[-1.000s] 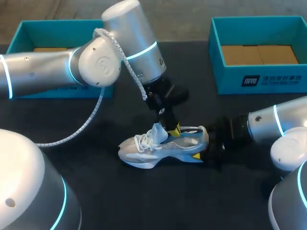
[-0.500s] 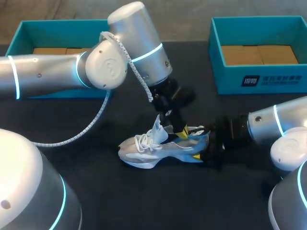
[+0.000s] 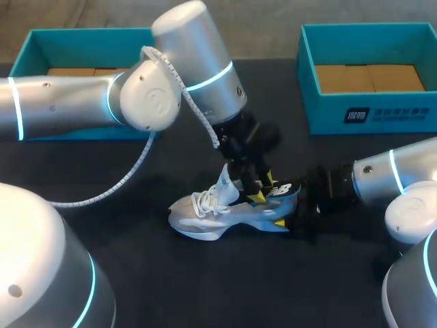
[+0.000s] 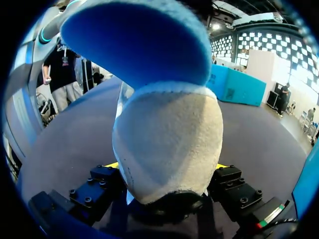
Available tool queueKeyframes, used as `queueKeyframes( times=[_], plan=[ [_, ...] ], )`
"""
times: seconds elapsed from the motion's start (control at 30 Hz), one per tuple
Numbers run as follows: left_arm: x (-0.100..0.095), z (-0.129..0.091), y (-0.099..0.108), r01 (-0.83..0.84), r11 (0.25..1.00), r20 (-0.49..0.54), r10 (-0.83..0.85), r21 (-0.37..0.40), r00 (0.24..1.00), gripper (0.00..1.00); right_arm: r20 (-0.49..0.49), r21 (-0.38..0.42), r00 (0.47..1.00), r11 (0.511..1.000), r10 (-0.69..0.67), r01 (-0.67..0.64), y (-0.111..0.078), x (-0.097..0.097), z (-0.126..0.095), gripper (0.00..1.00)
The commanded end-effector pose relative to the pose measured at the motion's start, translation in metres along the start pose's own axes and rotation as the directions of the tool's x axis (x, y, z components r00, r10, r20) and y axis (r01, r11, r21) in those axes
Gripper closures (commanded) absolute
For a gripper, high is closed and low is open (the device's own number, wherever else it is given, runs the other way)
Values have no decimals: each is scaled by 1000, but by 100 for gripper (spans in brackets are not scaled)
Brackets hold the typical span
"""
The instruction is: Take the shoe out of the shoebox, open the shoe tongue, remove and reinsert the insole, then place the shoe into the shoebox
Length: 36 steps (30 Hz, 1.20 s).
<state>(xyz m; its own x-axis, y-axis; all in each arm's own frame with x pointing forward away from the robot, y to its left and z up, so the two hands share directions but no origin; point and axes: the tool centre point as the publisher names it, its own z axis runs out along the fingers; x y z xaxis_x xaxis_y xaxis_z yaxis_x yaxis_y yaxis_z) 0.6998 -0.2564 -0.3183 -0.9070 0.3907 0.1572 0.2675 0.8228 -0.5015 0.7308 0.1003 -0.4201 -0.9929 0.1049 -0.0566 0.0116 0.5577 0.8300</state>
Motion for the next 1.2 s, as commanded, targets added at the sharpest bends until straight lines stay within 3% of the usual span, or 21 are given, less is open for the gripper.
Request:
queueKeyframes(
  times=[0.03,0.1,0.37,0.6,0.9,1.2],
  plan=[
    [18,-1,0,-2,999,115,7,-44,993,43,1,7,1000,1000,1,-1,1,0,2,100],
    [19,1,-1,-12,999,139,19,-46,990,38,1,7,1000,1000,1,-1,1,0,2,100],
    [20,9,-3,-5,995,261,31,-101,965,42,1,7,1000,1000,1,-1,1,0,2,100],
    [18,12,-1,0,995,383,38,-100,923,51,1,7,1000,1000,1,-1,1,0,2,100],
    [15,15,1,17,990,544,63,-142,837,51,1,7,1000,1000,1,-1,1,0,2,100],
    [11,21,2,16,991,606,68,-132,792,49,1,7,1000,1000,1,-1,1,0,2,100]
  ],
)
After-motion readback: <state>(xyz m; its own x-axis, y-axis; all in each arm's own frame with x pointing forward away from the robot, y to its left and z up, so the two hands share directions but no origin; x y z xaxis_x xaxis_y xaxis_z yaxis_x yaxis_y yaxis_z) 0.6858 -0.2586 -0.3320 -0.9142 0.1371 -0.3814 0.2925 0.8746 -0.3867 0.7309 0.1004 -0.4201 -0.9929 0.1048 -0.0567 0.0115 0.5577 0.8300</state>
